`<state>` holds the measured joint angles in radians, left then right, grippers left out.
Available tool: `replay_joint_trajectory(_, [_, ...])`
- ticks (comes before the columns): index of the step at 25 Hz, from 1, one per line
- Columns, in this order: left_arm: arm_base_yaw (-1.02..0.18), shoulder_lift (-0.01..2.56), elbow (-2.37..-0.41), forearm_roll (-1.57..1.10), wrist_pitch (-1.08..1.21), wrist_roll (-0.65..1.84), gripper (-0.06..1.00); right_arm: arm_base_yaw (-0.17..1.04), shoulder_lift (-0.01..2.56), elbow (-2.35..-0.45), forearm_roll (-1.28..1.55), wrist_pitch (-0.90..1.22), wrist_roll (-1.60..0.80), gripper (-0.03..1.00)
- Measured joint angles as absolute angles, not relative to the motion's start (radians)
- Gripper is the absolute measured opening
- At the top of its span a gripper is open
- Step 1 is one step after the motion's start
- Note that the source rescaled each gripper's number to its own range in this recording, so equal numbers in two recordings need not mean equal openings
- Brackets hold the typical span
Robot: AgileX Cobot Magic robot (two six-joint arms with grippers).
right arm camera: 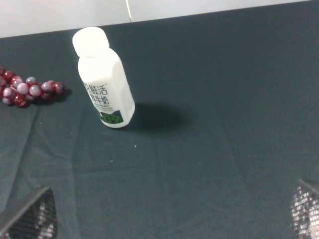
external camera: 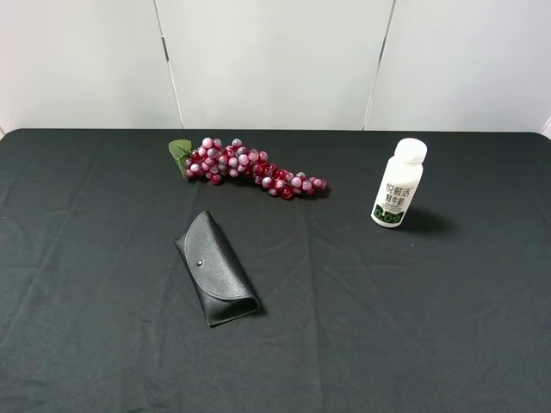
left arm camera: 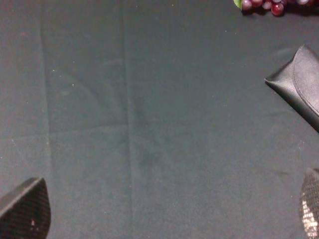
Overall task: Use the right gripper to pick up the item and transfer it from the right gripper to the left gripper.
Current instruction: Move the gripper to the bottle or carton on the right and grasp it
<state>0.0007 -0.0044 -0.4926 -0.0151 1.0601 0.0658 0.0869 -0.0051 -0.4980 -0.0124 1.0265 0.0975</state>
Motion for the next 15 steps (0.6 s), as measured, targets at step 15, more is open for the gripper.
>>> replay_joint_trajectory(15, [0.001,-0.004,-0.493,-0.015,1.060,0.066,1.00,0.087,-0.005,-0.498,-0.012,1.026,0.101,1.00])
